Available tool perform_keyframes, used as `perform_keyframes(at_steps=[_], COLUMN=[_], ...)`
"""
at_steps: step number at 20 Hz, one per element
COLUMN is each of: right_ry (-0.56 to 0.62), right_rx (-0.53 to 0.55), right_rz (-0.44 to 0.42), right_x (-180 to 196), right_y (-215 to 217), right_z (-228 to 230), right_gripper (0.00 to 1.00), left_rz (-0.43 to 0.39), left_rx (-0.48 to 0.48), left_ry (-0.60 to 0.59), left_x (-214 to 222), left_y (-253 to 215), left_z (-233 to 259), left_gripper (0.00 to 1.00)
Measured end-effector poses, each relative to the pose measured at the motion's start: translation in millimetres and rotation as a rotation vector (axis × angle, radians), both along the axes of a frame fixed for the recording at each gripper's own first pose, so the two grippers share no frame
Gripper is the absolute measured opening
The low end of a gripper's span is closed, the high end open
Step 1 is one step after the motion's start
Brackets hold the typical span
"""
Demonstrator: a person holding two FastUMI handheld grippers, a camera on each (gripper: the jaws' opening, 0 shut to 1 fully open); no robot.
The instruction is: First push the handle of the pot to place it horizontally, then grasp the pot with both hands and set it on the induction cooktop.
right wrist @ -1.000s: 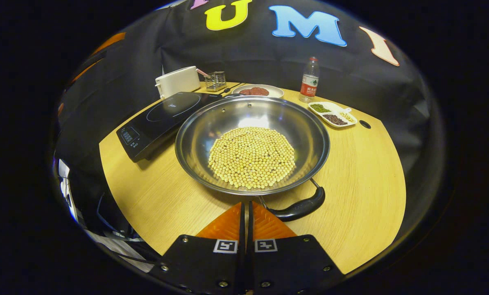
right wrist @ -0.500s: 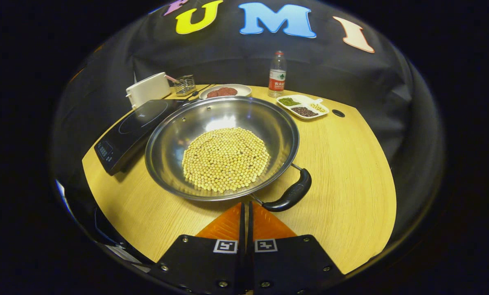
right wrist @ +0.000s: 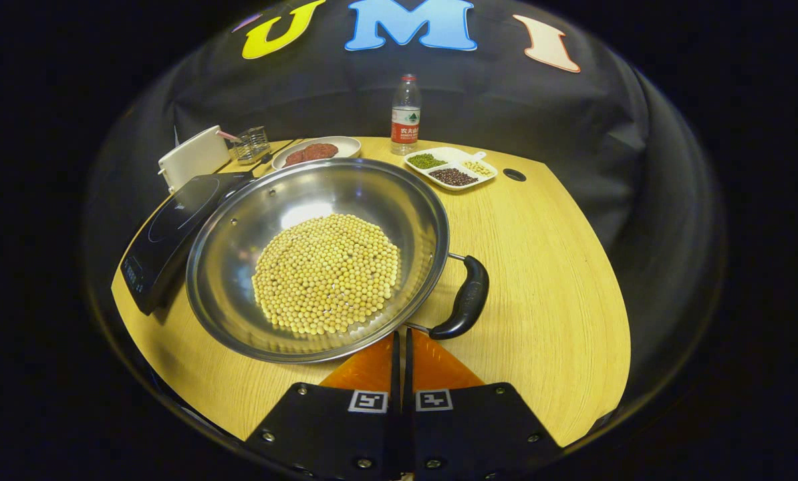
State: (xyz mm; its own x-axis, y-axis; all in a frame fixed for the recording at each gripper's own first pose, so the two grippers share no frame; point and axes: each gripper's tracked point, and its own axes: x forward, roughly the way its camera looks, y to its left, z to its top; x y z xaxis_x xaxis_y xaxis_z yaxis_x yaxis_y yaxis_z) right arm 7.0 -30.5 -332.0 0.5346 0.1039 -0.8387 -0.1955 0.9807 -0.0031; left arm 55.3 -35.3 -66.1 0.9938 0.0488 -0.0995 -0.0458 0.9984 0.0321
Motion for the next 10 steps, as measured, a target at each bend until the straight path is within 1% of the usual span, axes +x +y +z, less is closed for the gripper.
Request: perform_keyframes(at_steps=[1,3,4,5,10], right_ry=[0.000,0.002,0.004,0.008,0.002], right_rx=[-0.005,-0.017,-0.024,-0.030,-0.059], right_rz=[-0.015,-0.047,-0.061,-0.073,-0.127], right_x=[2,7,9,12,29], right_y=[-2,-8,-11,-15,-33], right_z=[-1,-3,-4,-6,-7], right_gripper=[0.01,0.01,0.01,0.01,0.01], left_rz=[-0.007,-0.016,-0.019,-0.022,-0.041], left_rx=[-0.002,-0.007,-0.011,-0.015,-0.014], left_ry=[0.009,0.027,0.034,0.038,0.071], left_x=[4,12,15,17,28], left_y=[0,2,3,3,2], left_z=[-4,-13,-18,-20,-39], left_gripper=[0.97,0.98,1.00,0.97,0.98])
